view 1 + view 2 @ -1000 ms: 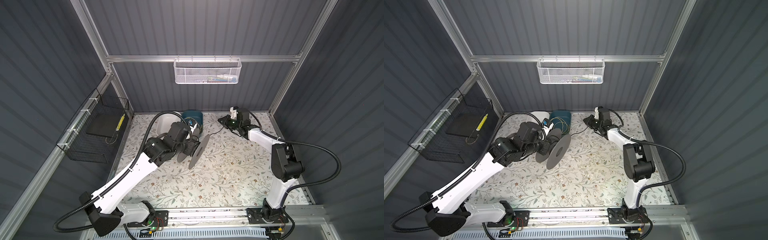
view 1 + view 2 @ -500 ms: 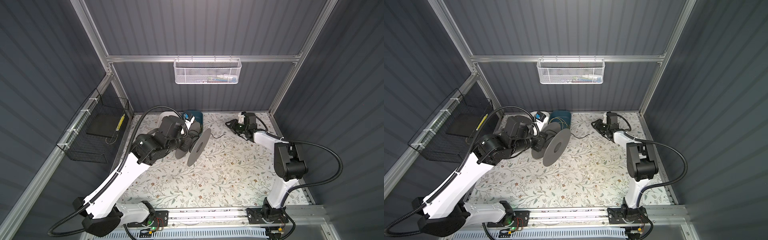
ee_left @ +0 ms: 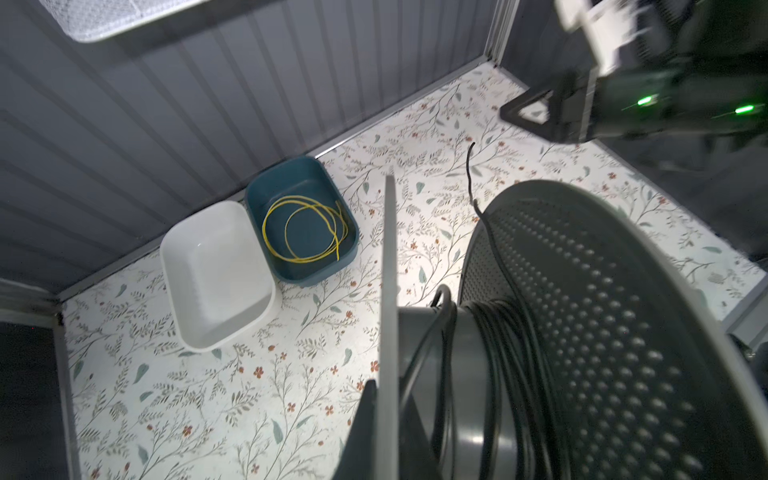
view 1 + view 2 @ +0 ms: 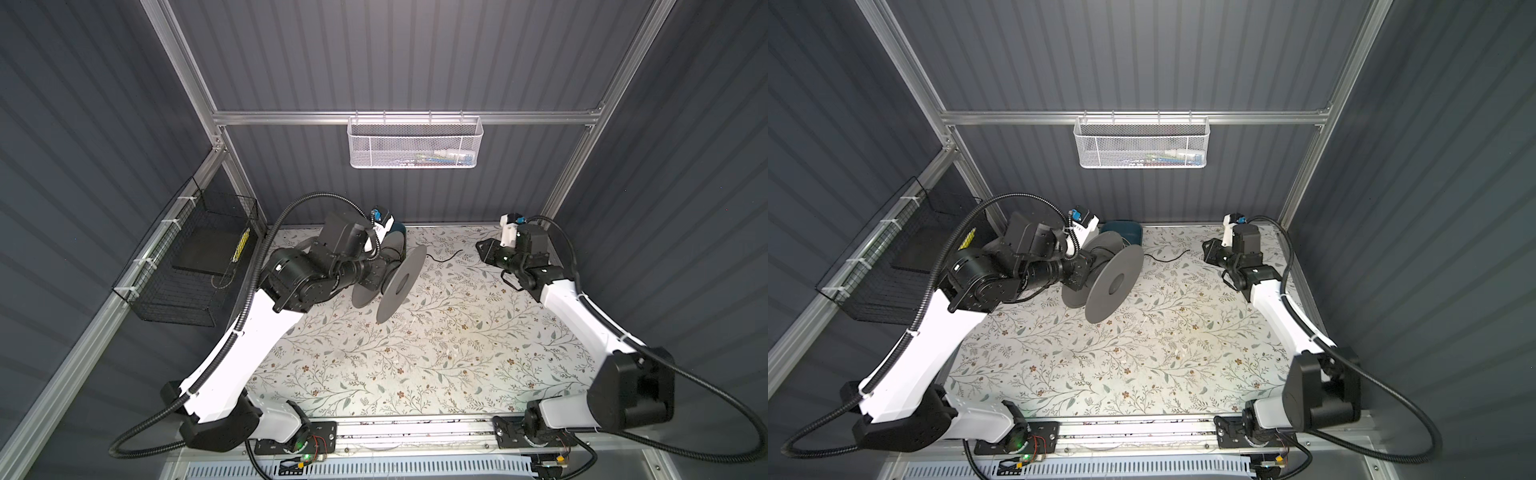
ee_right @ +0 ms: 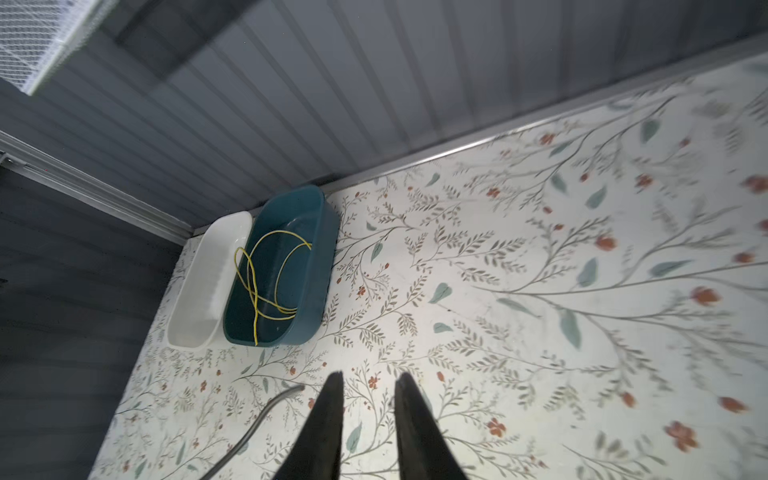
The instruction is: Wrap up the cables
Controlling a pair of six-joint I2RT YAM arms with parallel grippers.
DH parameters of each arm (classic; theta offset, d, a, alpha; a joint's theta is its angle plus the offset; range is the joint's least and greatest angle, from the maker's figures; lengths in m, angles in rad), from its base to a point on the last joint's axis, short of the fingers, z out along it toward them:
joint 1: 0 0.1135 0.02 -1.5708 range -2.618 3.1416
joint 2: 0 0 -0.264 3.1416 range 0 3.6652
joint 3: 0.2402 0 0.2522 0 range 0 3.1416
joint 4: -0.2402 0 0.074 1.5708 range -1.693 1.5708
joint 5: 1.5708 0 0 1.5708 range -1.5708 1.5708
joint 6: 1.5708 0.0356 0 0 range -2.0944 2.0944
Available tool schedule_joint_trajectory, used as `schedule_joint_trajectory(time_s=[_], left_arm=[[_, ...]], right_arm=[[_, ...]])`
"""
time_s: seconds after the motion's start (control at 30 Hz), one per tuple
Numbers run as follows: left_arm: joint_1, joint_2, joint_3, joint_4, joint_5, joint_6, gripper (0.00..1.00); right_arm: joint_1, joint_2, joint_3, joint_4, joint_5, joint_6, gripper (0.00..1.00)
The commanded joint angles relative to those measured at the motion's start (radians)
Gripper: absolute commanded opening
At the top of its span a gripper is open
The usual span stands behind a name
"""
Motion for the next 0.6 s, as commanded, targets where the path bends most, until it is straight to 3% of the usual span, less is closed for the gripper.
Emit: schedule_joint_trajectory(time_s=[0.0,0.07,0.13,0.27,0.37,0.57], left_arm=[[0.006,0.004,0.037,-0.037,-0.041,-0.037,0.00],[0.005,0.009,0.036,-0.036,-0.041,-0.041,0.00],[0.005,0.010,0.038,-0.037,-0.040,-0.042,0.00],[0.008,0.016,0.057,-0.057,-0.027,-0.046,0.00],[0.011,0.019,0.077,-0.094,-0.033,-0.055,0.00],[0.019,-0.008,0.052,-0.108,-0.003,-0.070,0.00]], right_arm=[[0.078,-0.056,-0.050,-0.168,0.214,-0.195,0.32],[0.162,-0.093,-0.090,-0.173,0.281,-0.285,0.41],[0.241,-0.118,-0.158,-0.130,0.272,-0.404,0.49],[0.362,-0.121,-0.279,0.036,0.309,-0.501,0.56],[0.369,-0.111,-0.348,0.159,0.227,-0.515,0.60],[0.380,-0.107,-0.540,0.562,0.240,-0.618,0.69]])
